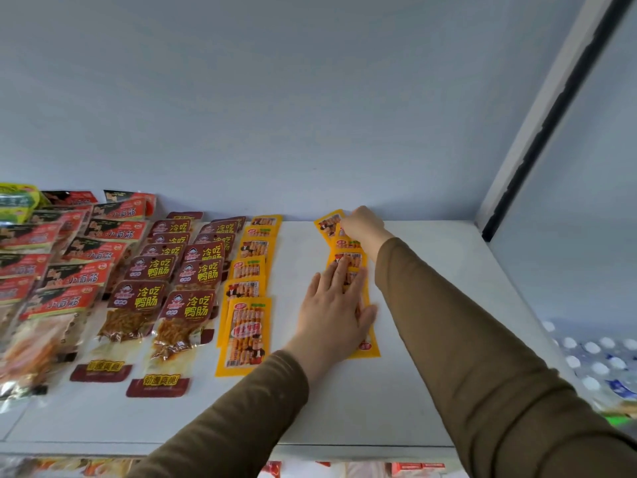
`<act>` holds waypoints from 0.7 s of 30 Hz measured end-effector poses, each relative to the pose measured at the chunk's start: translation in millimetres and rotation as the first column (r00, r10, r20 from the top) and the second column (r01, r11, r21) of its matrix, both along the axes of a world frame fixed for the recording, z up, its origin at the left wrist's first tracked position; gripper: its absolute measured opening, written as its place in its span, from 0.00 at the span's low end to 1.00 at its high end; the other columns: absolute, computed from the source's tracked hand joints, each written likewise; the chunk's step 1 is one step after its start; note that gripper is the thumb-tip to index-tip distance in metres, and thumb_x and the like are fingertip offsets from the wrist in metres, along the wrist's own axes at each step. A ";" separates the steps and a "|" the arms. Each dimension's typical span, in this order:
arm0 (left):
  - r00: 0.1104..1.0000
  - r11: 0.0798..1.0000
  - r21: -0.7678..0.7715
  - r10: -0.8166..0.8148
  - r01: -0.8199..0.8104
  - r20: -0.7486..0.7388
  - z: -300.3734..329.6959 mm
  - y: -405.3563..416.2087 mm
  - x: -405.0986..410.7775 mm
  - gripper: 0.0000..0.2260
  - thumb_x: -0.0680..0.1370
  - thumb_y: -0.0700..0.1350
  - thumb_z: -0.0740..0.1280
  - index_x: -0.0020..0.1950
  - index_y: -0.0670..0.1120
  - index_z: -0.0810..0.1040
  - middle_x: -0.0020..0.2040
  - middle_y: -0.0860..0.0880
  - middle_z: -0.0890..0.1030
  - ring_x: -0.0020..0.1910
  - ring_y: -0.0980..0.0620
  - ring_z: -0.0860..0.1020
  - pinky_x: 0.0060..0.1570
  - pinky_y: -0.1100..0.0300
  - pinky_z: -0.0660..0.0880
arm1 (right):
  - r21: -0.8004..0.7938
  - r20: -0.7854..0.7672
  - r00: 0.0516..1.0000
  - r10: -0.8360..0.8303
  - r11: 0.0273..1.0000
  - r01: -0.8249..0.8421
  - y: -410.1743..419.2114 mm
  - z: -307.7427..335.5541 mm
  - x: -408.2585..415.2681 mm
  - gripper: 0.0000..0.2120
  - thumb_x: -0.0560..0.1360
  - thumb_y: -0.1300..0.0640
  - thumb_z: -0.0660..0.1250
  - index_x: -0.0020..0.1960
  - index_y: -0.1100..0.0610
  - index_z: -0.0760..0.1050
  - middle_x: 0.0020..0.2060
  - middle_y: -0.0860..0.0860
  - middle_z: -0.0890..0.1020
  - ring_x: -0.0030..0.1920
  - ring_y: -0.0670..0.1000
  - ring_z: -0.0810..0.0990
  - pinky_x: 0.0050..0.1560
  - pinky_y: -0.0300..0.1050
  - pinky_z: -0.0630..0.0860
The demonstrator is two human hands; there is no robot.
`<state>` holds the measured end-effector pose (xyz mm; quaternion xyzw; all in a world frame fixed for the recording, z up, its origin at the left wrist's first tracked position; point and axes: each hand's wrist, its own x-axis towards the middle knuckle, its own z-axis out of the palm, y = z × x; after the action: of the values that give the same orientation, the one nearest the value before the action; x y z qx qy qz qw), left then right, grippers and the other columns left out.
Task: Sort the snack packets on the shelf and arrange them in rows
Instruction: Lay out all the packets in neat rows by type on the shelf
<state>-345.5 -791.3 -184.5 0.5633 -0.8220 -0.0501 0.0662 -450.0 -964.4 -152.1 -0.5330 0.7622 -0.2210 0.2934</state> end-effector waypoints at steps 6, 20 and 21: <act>0.999 1.000 -0.018 0.025 -0.024 0.030 1.6 3.5 1.2 0.32 0.82 0.67 0.45 0.84 0.56 0.48 0.85 0.46 0.49 0.83 0.44 0.47 0.81 0.42 0.44 | 0.013 0.129 0.991 0.040 0.999 -0.042 -1.9 2.9 -1.6 0.04 0.79 0.61 0.64 0.49 0.60 0.77 0.55 0.58 0.82 0.55 0.59 0.81 0.51 0.47 0.75; 0.978 0.992 -0.013 0.130 -0.129 0.165 18.0 14.4 59.9 0.32 0.83 0.66 0.42 0.83 0.54 0.38 0.84 0.44 0.42 0.83 0.44 0.40 0.78 0.38 0.35 | -0.120 0.584 0.809 0.063 0.993 0.010 38.3 -4.9 46.6 0.17 0.74 0.62 0.74 0.57 0.58 0.70 0.53 0.56 0.81 0.50 0.55 0.82 0.52 0.54 0.81; 0.978 0.993 -0.004 0.114 -0.115 0.173 18.9 13.7 62.8 0.32 0.83 0.66 0.42 0.83 0.54 0.37 0.84 0.44 0.41 0.83 0.44 0.39 0.78 0.38 0.35 | -0.156 0.533 0.844 0.065 0.987 0.023 37.5 -7.3 51.1 0.18 0.73 0.59 0.76 0.57 0.57 0.69 0.53 0.54 0.81 0.52 0.54 0.82 0.56 0.55 0.80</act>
<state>-282.7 -777.6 -165.6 0.6121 -0.7908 0.0004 -0.0045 -398.9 -927.0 -159.4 -0.4798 0.6241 -0.4169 0.4544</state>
